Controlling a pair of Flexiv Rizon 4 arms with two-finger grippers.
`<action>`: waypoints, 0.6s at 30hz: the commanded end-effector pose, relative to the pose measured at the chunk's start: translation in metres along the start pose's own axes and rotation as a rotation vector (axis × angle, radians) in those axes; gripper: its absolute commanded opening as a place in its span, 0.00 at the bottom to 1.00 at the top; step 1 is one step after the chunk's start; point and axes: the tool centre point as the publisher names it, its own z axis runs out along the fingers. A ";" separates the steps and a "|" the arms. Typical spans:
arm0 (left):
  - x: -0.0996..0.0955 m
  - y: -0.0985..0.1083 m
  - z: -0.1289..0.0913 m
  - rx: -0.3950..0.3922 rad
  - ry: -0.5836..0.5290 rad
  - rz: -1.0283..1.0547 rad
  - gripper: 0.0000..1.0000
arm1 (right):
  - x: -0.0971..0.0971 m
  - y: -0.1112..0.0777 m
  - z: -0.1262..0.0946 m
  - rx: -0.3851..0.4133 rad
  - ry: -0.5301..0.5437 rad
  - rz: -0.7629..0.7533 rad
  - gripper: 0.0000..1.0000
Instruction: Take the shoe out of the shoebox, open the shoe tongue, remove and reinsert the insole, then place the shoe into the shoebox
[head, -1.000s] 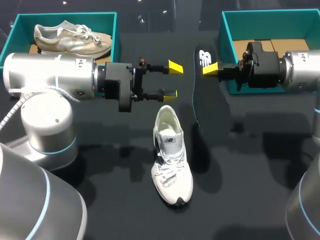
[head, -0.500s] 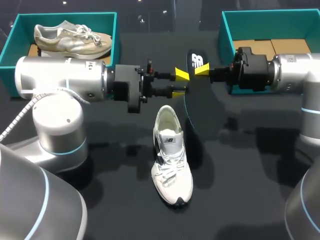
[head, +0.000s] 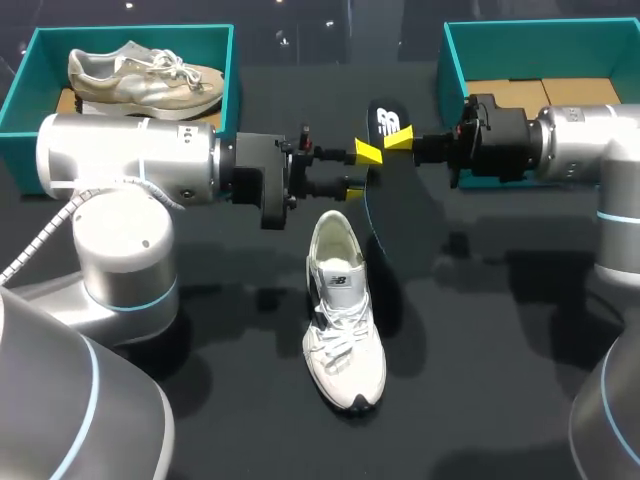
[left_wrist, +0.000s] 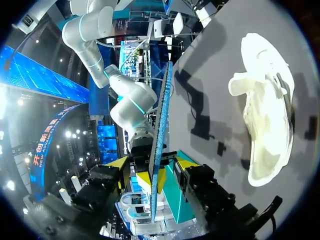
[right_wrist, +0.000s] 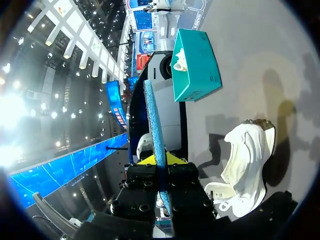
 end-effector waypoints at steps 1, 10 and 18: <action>0.004 -0.001 0.013 -0.014 0.018 0.007 0.56 | -0.002 0.003 0.002 0.006 0.000 0.006 0.00; 0.006 -0.001 0.023 -0.025 0.023 0.016 0.47 | -0.004 0.002 0.000 0.005 -0.002 0.026 0.00; 0.007 0.000 0.028 -0.048 0.029 0.025 0.37 | -0.005 0.002 0.003 0.012 0.001 0.035 0.00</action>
